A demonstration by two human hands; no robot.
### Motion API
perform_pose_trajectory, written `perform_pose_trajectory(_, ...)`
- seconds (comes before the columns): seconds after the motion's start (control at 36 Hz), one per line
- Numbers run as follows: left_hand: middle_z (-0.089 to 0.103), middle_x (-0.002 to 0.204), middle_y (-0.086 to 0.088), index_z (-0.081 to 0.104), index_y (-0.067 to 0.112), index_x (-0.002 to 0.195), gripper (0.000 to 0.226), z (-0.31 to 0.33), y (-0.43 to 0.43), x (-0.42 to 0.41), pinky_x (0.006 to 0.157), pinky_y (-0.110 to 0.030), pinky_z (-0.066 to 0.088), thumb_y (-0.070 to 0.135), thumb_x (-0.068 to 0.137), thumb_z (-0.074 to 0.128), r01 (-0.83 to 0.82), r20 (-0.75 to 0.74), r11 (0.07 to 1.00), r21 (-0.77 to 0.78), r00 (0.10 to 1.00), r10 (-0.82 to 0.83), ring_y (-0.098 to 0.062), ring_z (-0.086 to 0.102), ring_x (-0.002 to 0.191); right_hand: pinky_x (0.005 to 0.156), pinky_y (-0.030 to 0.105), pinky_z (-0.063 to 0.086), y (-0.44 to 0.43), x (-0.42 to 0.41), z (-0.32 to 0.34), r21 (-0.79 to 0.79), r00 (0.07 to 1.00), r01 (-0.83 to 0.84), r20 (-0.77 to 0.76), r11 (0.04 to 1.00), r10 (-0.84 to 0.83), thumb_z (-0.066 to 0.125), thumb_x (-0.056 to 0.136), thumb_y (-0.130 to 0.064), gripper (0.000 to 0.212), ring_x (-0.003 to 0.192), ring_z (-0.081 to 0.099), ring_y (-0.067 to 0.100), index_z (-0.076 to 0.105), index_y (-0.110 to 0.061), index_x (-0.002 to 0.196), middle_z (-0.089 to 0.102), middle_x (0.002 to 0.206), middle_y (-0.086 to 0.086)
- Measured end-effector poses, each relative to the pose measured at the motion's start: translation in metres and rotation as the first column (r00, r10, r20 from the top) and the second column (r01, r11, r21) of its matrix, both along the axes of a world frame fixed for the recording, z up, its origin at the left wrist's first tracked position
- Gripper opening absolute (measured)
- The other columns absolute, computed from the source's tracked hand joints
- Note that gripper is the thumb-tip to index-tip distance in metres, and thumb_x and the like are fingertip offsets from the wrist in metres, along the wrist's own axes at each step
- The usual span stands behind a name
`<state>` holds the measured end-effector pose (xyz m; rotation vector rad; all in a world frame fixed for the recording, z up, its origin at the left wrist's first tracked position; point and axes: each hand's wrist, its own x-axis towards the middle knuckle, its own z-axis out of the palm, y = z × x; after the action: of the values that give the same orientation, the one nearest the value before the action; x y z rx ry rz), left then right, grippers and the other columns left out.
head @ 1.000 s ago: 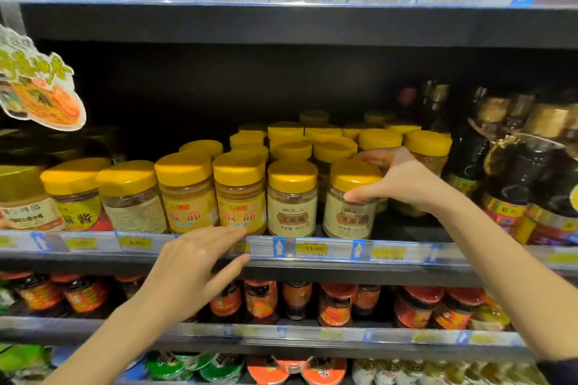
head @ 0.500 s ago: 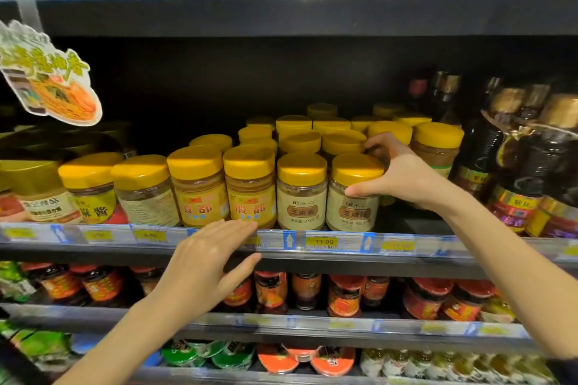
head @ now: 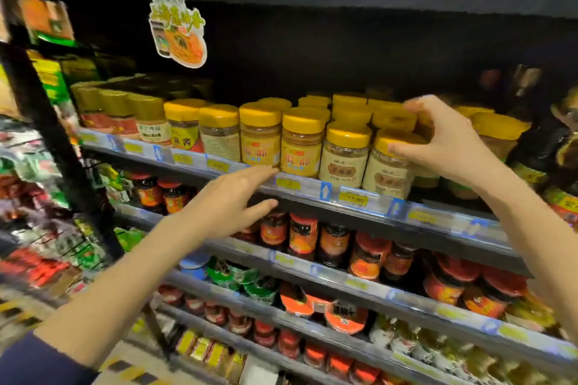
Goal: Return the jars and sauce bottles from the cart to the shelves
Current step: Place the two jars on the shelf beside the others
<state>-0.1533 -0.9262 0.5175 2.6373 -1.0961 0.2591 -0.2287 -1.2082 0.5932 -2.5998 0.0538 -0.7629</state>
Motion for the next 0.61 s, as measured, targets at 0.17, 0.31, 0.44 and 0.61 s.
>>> perform_pose_trajectory(0.17,0.015,0.156,0.008,0.022,0.026,0.147,0.06,-0.005,0.068,-0.025,0.108,-0.031,0.033,0.043,0.094,0.044,-0.193,-0.049,0.976,0.105,0.979,0.199,-0.013,0.027,0.14,0.102,0.022,0.03,0.067,0.019,-0.022,-0.09,0.942,-0.325,-0.122,0.941,0.313,0.073,0.075,-0.009,0.064,0.128,0.044,0.024,0.045,-0.007,0.133,0.048,0.138,0.01)
perform_pose_trajectory(0.31,0.019,0.156,0.006,0.022,0.027,0.147,0.063,-0.018,0.142,-0.046,0.112,-0.031,0.028,0.051,0.092,0.041,-0.374,-0.089,0.912,0.171,0.916,0.392,-0.013,0.025,0.141,0.111,0.032,0.028,0.146,0.048,-0.056,-0.119,0.792,-0.553,-0.381,0.825,0.476,0.065,0.083,-0.032,0.077,0.14,0.029,0.021,0.025,-0.014,0.145,0.029,0.152,0.003)
perform_pose_trajectory(0.44,0.029,0.153,0.002,0.025,0.022,0.145,0.064,-0.03,0.227,-0.074,0.107,-0.031,0.034,0.051,0.091,0.043,-0.547,-0.091,0.801,0.244,0.809,0.58,-0.016,0.035,0.137,0.111,0.032,0.03,0.237,0.074,-0.08,-0.156,0.645,-0.711,-0.533,0.685,0.548,0.06,0.087,-0.036,0.075,0.14,0.027,0.018,0.019,-0.018,0.147,0.023,0.155,0.0)
perform_pose_trajectory(0.61,0.037,0.148,0.001,0.028,0.021,0.144,0.065,-0.047,0.338,-0.108,0.102,-0.031,0.039,0.053,0.09,0.043,-0.731,-0.132,0.617,0.291,0.608,0.783,-0.017,0.041,0.131,0.11,0.036,0.033,0.363,0.101,-0.103,-0.149,0.536,-0.807,-0.594,0.572,0.6,0.059,0.088,-0.035,0.07,0.137,0.032,0.023,0.024,-0.013,0.145,0.03,0.151,0.005)
